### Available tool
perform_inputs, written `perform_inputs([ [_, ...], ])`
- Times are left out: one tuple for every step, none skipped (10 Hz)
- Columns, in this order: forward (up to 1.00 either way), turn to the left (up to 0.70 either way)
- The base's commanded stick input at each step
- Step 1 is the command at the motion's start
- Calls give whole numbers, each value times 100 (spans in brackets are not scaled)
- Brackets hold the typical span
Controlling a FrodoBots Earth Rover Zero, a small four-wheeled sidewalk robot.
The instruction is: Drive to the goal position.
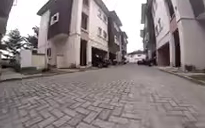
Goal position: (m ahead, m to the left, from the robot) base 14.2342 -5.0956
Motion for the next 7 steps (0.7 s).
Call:
perform_inputs([
  [70,0],
  [70,0],
  [70,0],
  [70,0],
  [70,0],
  [70,0],
  [70,0],
])
